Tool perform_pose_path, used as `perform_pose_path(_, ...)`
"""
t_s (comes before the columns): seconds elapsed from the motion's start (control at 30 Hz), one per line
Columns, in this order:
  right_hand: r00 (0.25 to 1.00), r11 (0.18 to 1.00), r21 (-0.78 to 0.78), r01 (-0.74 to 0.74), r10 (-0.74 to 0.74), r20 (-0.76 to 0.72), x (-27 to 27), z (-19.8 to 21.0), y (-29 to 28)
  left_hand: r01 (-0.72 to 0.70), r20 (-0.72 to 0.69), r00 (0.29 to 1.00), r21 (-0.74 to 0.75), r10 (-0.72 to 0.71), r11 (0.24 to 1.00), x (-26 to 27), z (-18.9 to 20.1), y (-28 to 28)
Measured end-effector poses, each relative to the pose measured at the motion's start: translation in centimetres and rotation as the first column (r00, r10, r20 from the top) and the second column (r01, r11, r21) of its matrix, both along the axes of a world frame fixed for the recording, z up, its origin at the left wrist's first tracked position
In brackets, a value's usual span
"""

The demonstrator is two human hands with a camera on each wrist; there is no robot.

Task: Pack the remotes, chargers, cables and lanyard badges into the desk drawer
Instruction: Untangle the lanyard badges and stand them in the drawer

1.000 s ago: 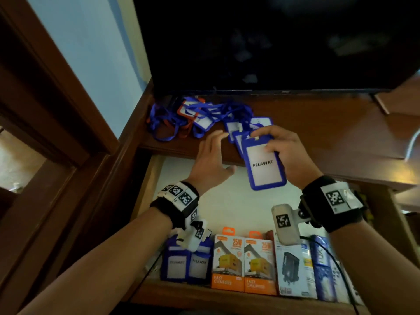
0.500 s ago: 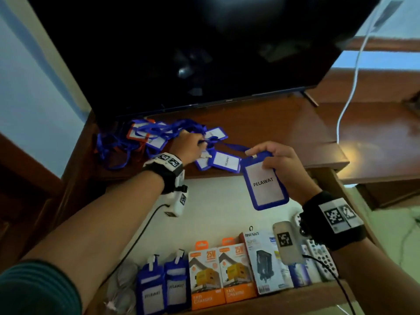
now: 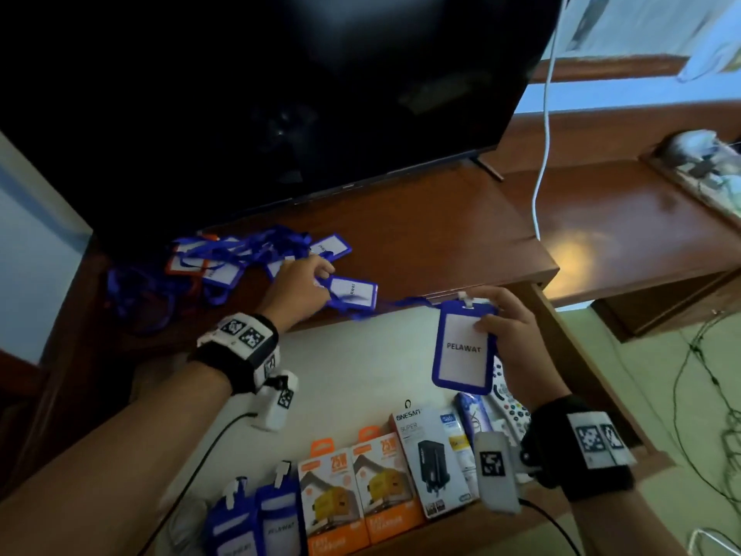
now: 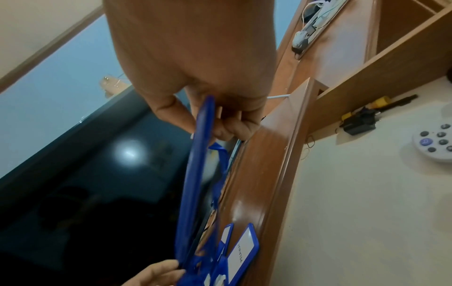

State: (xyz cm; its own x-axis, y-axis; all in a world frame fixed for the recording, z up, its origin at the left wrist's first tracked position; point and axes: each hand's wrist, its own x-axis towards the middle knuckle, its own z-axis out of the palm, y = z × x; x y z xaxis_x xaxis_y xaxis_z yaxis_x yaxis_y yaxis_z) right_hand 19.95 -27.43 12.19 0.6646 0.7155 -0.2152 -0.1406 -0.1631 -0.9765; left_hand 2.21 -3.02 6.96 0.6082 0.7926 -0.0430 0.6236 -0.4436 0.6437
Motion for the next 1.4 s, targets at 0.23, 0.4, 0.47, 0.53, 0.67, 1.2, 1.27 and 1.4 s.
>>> perform_pose_path(0.23,0.982,0.982,-0.009,-0.188,0.188,0.001,-0.3,-0.6,-0.6,0.112,0.215,0.976,-0.335,-0.040,0.936,3.3,2.3,-10.8)
perform_pose_path(0.4,0.950,0.950,0.007,-0.313,0.313,0.018,0.0,-1.8,-1.0,0.131,0.300,0.953,-0.559,0.052,0.819,5.0,1.7,-14.9)
perform_pose_path(0.47,0.940,0.941,-0.001,-0.337,0.337,0.045,0.4,-2.3,-1.2,0.067,0.320,0.936,-0.568,0.145,0.820,5.3,1.1,-15.8)
perform_pose_path(0.53,0.932,0.936,-0.013,-0.351,0.350,0.093,1.0,-2.8,-1.5,-0.030,0.304,0.920,-0.575,0.248,0.818,5.5,0.5,-16.4)
perform_pose_path(0.67,0.919,0.928,-0.004,-0.372,0.370,0.134,2.3,-3.8,-2.2,-0.135,0.172,0.933,-0.647,0.316,0.750,6.1,0.3,-18.0)
perform_pose_path(1.2,0.840,0.840,0.175,-0.514,0.534,-0.094,5.5,-5.0,-4.1,-0.089,0.380,0.829,-0.635,0.411,0.767,8.7,1.8,-23.2)
perform_pose_path(1.27,0.804,0.829,0.207,-0.520,0.557,-0.208,5.1,-5.0,-4.6,-0.124,0.407,0.774,-0.654,0.485,0.746,9.0,2.1,-23.5)
perform_pose_path(1.4,0.739,0.790,0.202,-0.578,0.612,-0.280,4.6,-5.0,-5.4,-0.221,0.437,0.613,-0.706,0.659,0.673,9.1,2.5,-23.6)
